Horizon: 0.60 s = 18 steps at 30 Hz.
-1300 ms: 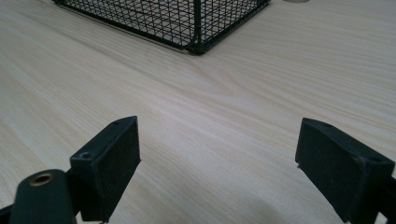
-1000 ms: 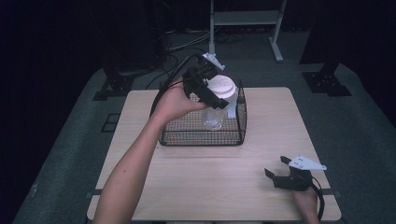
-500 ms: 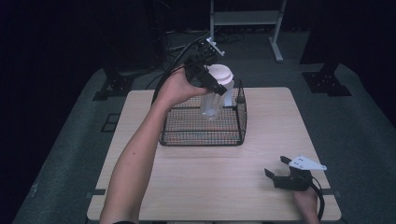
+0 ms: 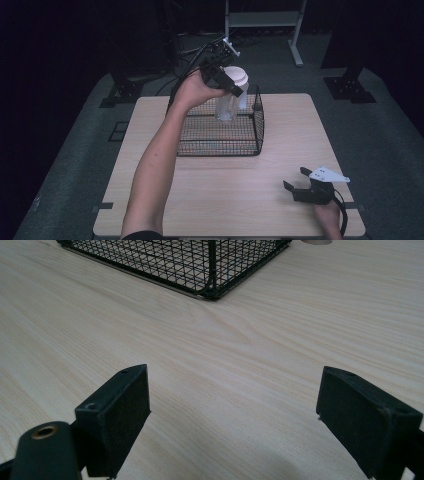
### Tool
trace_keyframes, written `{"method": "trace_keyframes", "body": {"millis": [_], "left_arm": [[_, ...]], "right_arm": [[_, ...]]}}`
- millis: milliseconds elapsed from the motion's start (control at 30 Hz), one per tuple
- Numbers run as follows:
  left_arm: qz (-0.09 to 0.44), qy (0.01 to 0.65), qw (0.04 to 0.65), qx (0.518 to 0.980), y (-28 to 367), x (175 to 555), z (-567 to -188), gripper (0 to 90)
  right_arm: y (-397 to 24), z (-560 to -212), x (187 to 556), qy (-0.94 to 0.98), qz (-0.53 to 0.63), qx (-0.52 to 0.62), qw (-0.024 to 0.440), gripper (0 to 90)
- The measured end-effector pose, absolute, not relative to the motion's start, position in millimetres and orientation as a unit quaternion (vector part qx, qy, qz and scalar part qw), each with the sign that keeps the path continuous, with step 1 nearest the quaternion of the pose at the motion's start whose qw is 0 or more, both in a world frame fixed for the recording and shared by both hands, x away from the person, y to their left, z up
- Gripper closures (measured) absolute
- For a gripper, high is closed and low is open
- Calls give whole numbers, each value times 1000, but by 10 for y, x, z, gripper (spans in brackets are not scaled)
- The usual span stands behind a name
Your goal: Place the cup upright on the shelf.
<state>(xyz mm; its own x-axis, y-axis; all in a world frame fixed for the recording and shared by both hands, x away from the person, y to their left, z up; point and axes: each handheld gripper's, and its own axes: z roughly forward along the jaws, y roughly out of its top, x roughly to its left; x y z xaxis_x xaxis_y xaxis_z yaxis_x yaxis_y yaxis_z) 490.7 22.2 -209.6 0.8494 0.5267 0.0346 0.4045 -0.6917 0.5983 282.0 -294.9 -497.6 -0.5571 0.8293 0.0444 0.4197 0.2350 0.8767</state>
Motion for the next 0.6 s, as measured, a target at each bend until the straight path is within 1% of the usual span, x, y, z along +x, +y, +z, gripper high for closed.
{"method": "trace_keyframes", "body": {"millis": [200,333,600], "left_arm": [[106,252,294,916,147,4932,-2155,53],[113,260,286,915,127,5000,-2223,53],[107,279,280,912,147,5102,-2372,53]], "right_arm": [[-2946,-4977,2821,753,461,414,222,129],[-2947,-4978,2821,752,461,414,223,129],[-2955,-4978,2827,752,464,412,222,129]]}}
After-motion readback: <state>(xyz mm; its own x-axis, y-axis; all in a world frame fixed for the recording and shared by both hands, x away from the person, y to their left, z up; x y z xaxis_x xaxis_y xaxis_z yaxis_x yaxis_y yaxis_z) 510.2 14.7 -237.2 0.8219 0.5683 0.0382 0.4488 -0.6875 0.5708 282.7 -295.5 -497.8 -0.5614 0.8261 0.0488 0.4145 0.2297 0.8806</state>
